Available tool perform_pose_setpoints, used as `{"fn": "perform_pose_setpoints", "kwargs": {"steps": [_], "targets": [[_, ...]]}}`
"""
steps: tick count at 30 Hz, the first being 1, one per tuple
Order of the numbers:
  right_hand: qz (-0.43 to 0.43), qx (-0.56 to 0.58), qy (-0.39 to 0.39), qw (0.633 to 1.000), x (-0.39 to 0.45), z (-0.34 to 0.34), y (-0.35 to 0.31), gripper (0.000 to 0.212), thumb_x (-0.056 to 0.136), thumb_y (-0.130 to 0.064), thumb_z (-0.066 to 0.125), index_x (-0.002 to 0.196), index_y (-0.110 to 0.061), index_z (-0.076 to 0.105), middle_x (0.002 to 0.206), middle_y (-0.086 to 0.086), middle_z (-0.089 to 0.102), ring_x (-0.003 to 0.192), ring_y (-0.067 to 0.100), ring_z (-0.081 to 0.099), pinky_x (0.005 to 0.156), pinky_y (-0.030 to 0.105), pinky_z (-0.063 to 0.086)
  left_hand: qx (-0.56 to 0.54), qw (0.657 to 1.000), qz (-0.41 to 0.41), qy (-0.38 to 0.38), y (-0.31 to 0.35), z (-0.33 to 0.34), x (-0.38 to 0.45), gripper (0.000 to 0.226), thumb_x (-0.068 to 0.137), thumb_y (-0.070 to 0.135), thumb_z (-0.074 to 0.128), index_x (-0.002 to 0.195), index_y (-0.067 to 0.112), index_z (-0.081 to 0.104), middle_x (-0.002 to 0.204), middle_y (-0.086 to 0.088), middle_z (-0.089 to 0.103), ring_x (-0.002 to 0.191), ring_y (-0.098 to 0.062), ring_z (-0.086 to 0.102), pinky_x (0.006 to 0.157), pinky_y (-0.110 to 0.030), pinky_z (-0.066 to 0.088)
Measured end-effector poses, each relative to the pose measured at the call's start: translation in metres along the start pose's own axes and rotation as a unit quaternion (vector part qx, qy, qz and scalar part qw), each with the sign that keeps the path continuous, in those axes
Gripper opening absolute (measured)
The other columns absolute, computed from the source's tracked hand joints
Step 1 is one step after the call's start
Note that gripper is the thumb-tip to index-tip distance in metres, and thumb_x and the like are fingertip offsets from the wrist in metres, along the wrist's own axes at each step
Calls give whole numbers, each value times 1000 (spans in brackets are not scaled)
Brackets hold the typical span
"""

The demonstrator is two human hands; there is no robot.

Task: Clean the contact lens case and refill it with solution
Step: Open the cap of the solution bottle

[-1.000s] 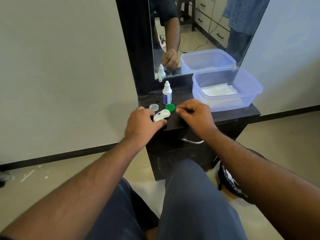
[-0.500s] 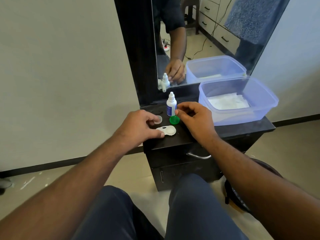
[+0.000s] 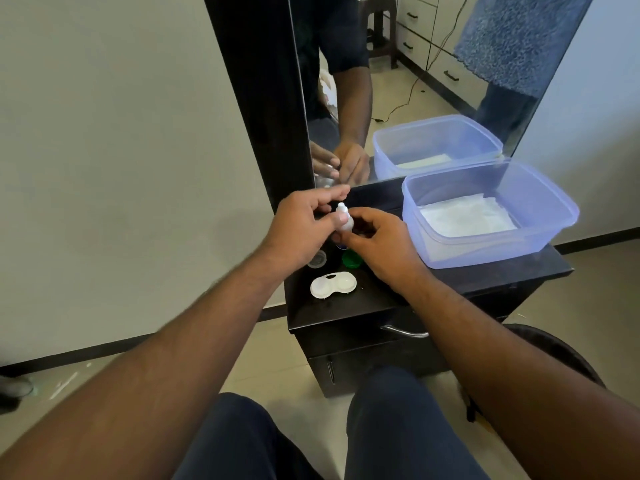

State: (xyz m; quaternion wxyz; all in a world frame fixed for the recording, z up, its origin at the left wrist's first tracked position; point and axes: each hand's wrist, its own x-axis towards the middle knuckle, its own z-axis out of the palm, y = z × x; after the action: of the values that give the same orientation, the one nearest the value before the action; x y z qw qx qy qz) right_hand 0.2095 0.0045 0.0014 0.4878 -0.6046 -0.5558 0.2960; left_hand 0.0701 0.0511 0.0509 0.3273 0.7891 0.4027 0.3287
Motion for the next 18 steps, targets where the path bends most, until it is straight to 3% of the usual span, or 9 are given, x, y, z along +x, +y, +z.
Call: {"fn": "perform_pose_setpoints", "kwargs": {"steps": [4,7,11,14,16,18], "targets": [[8,9,-2,1000,0,1,4,37,82,-23,73,117,-22,66,106,-8,70,100,5,64,92,32,53,-18,999,6,46,-4,9,-3,28,88,8,68,116,13,70,106,5,70,82,12,62,69,-3,47],[13,12,3,1000,0,1,3,35,82,-21,73,116,-22,66,104,-9,71,99,4,64,92,32,54,-11,995,20,98,-5,17,-6,26,85,10,72,110,10,72,96,7,69,75,15,63,63,-4,48],[12,9,17,1000,-1,0,3,29,83,-16,71,112,-21,68,99,-8,72,95,4,66,89,32,55,-3,988,18,156,-6,24,-5,26,74,28,83,88,9,71,75,-1,68,66,-10,64,55,-17,54],[6,-4,21,1000,-1,-1,4,27,84,-11,69,110,-20,69,98,-8,71,93,5,65,88,31,56,26,989,21,146,-6,24,-5,46,67,41,84,104,17,69,92,2,64,80,-7,58,69,-18,53],[2,-9,19,1000,-1,-1,3,28,85,-11,69,112,-19,68,101,-7,71,95,5,65,89,31,55,9,994,16,111,-4,22,-6,62,71,34,83,127,23,61,107,5,64,95,-5,58,80,-17,50],[3,-6,20,1000,-2,-2,1,28,85,-13,69,113,-19,67,102,-6,71,96,6,65,89,32,55,-30,997,4,78,-2,20,-6,60,76,24,81,132,22,58,112,6,68,103,-3,62,87,-22,53]]}}
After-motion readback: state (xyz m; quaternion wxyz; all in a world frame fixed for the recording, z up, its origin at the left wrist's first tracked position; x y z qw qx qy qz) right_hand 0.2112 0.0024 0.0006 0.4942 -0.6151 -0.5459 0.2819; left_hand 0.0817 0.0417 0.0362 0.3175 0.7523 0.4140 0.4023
